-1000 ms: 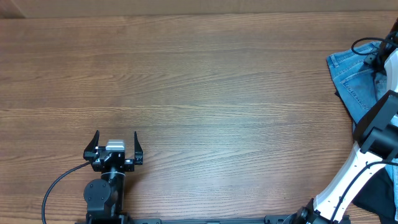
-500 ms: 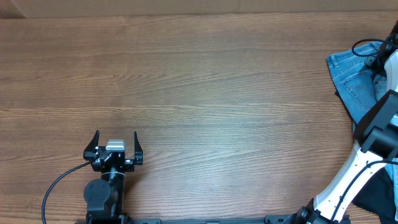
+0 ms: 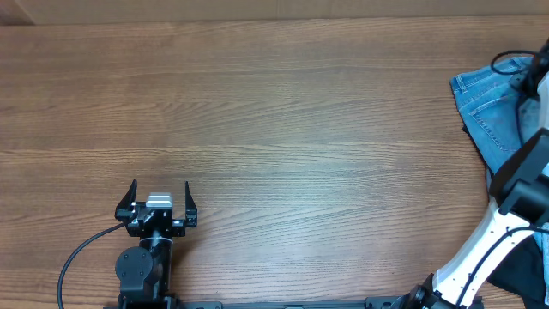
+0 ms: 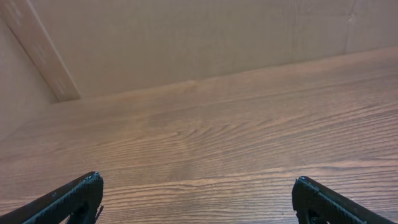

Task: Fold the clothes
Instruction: 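Drag the light-blue jeans leftward to the table center with right gripper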

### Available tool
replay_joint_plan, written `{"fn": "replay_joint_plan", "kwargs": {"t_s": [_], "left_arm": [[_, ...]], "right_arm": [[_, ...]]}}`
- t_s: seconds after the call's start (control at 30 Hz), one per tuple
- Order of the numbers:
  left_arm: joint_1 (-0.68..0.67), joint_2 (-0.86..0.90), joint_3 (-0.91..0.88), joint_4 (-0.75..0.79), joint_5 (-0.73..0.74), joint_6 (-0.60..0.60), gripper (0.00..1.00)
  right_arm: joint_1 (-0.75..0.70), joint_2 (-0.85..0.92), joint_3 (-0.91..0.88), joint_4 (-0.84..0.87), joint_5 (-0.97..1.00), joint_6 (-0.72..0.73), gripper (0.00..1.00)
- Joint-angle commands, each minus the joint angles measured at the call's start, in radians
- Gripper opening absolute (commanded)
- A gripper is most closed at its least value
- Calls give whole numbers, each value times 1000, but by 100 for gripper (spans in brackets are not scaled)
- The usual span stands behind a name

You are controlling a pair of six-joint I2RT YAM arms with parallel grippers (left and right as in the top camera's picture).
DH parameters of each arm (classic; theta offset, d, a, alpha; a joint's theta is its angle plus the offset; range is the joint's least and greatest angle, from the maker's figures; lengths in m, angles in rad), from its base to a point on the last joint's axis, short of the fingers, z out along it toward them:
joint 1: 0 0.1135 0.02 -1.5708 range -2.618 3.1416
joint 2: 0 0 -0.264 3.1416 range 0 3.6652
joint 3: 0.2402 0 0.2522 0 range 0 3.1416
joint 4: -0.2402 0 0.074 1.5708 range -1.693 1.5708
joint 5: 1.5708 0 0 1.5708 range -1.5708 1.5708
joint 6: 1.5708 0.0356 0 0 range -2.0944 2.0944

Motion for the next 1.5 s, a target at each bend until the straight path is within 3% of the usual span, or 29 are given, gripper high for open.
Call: {"fn": "replay_joint_plan", "kwargs": {"t_s": [0.0,0.23,0.4,0.53,0.7,0.9,1.07,1.23,1.47], "left_arm": [[-6,-2,-1,2,-10,19,100],[-6,-2,-1,3,-10,19,100],[-6,-2,-2,2,-10,19,100],[-6,-2,-2,2,-10,19,100],[-6,-2,-1,2,-10,19,100],[-6,-2,-2,2,-10,19,100],[-6,-2,-2,2,-10,19,100],[-6,-2,-1,2,-10,19,100],[-6,-2,-2,2,-10,19,100]], "right_arm": [[-8,-184,29,-8,13,-51,4],[64,-409,29,-123,5,-53,4],[353,-502,28,-136,3,-52,4],[657,-478,13,-112,-116,18,4],[916,-351,13,-100,-157,93,4],[1123,-171,13,-104,-203,110,4],[1212,-167,13,-213,-239,169,4],[1212,-167,13,-429,-303,169,4],[1213,-167,13,-587,-429,169,4]]}}
